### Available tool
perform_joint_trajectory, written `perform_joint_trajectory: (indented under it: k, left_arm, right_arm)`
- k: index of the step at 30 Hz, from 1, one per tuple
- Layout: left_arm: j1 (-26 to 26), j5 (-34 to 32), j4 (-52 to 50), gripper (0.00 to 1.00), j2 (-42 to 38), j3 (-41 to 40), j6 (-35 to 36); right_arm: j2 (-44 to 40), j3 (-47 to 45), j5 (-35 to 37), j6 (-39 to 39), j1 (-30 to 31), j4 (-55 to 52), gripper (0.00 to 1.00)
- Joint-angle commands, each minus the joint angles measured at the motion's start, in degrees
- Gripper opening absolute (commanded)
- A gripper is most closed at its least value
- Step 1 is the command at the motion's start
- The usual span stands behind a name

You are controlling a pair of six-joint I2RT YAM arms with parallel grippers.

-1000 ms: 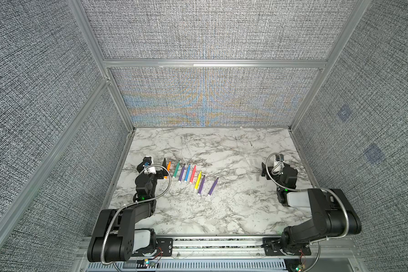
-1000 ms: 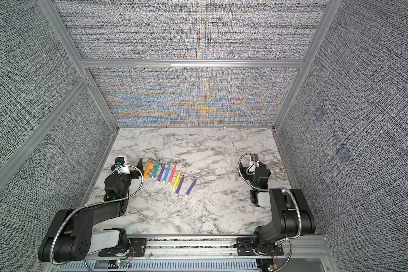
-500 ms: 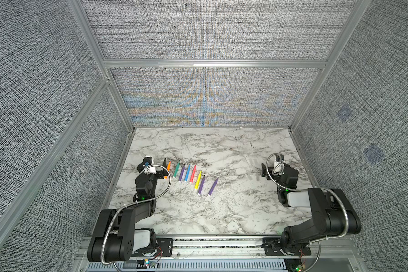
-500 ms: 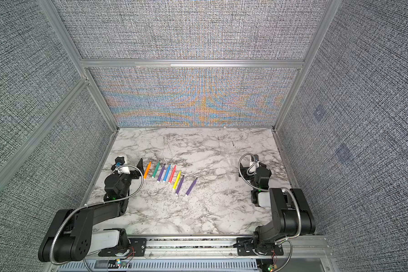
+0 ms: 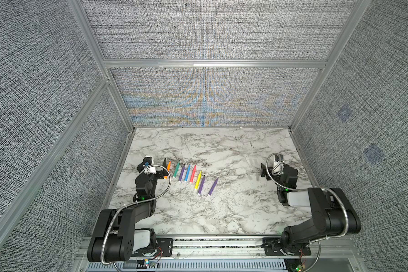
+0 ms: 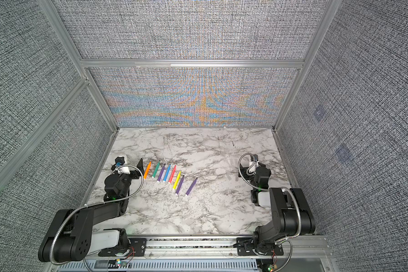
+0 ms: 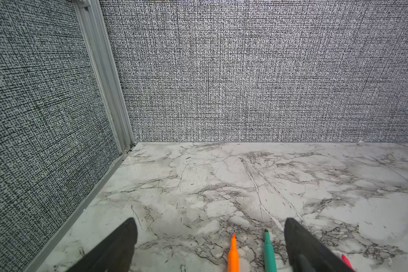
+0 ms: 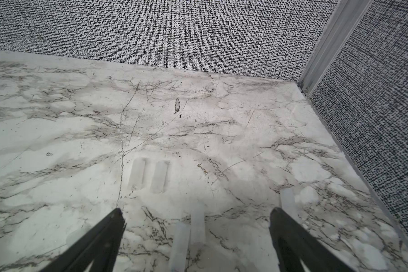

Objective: Remove pen caps from pens
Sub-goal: Reset both arms

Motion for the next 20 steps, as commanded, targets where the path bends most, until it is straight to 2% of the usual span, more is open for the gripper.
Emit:
perform_joint_trajectory:
  k: [1, 2, 3, 4, 5, 6, 7, 9, 11, 13, 20]
  left_arm:
    - [0.1, -0.4, 2.2, 0.97, -0.3, -0.6, -0.3]
    - [0.1, -1.7, 3.0, 0.97, -0.3, -1.0, -0.8]
    - [0.1, -2.0, 3.4, 0.97, -0.2, -1.2, -1.1]
    - [0.1, -2.0, 3.1, 0.97, -0.2, -1.0, -1.1]
    - [0.1, -1.6, 2.4, 0.97, -0.2, -0.6, -0.9]
    - [0.1, -0.9, 1.5, 0.97, -0.1, -0.1, -0.6]
    - [0.0, -0.4, 0.9, 0.97, -0.1, 0.2, -0.3]
    - [0.0, -0.3, 1.1, 0.97, -0.1, 0.1, -0.2]
    - [0.0, -0.2, 0.9, 0.97, -0.2, 0.2, -0.2]
    - [0.0, -0.3, 0.7, 0.97, 0.0, 0.4, -0.2]
    - [-0.3, -0.3, 0.5, 0.97, -0.1, 0.4, 0.1]
  right_arm:
    - [-1.7, -6.9, 7.4, 4.7, -0.8, 13.2, 0.99]
    - [-1.1, -9.1, 6.6, 5.6, -1.7, 18.0, 0.99]
    - [-0.4, -8.8, 5.9, 5.2, -1.8, 18.4, 0.99]
    - [0.3, -5.7, 4.3, 4.5, -1.8, 13.9, 0.99]
    - [0.7, -0.4, 2.7, 3.9, -1.6, 4.8, 0.99]
    - [0.2, 2.6, 4.2, 2.1, 0.0, -2.4, 0.99]
    - [-0.1, 1.1, 8.4, 0.5, 2.4, 0.3, 0.99]
    - [1.6, 0.6, 8.0, 0.1, 2.8, 3.9, 0.99]
    - [0.2, 1.9, 8.0, 0.3, 2.6, -1.0, 0.99]
    - [0.8, 1.1, 7.9, 0.3, 2.5, 1.7, 0.99]
    - [0.3, 1.6, 7.9, 0.3, 2.5, -0.1, 0.99]
